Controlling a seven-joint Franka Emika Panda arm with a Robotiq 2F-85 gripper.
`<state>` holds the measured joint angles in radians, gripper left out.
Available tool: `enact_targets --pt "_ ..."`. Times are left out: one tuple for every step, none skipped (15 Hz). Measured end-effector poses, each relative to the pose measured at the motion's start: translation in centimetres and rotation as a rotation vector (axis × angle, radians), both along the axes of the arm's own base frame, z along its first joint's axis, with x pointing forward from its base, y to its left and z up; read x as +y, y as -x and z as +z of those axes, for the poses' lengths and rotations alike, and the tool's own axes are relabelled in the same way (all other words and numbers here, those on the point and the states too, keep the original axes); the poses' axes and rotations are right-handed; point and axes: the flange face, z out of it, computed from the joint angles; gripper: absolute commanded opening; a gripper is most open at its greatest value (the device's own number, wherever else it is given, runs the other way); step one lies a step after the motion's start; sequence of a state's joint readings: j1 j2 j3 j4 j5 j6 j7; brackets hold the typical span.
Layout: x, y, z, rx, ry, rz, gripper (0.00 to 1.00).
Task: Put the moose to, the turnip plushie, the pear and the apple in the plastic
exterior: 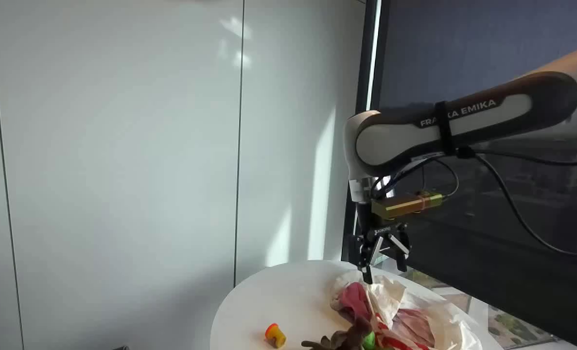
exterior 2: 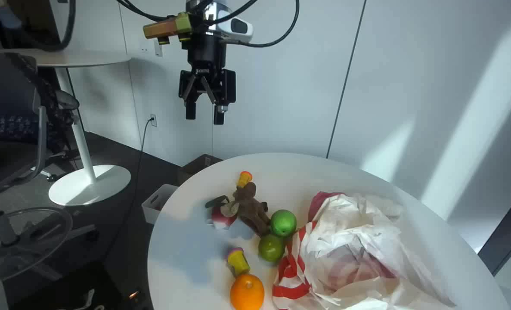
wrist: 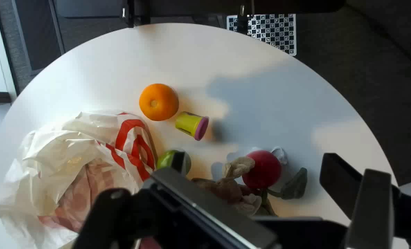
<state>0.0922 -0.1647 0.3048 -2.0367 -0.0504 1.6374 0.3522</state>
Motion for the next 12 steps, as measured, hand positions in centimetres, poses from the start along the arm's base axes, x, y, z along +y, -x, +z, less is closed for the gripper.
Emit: enact_targets --pt "0.0 0.0 0.1 -0.002 -0.001 0.0 1.0" --pt "0.0 -0.1 0.3 -0.006 -0.002 0.0 1.0" --pt "0.1 -0.1 0.4 -0.009 -0.003 0.0 1.0" --pt "0.1 -0.1 0.5 -0.011 -0.004 0.0 1.0" --pt "0.1 -0.1 0.5 -0.011 -0.004 0.0 1.0" --pt "0.0 -0.1 0.4 -0.009 -0.004 0.0 1.0" --pt "0.0 -0.1 0.2 -0.006 -0.004 0.0 1.0" --pt "0.0 -0.2 -0.4 -0.002 -0.004 0.003 1.0" --pt "0.1 -0.5 -1.1 -0.003 -0.006 0.006 1.0" --pt "0.0 -0.9 -2.1 -0.002 -0.01 0.009 1.0" --pt "0.0 -1.5 -3.3 -0.003 -0.013 0.015 1.0" --pt "-0.2 -2.2 -4.6 -0.005 -0.015 0.017 1.0"
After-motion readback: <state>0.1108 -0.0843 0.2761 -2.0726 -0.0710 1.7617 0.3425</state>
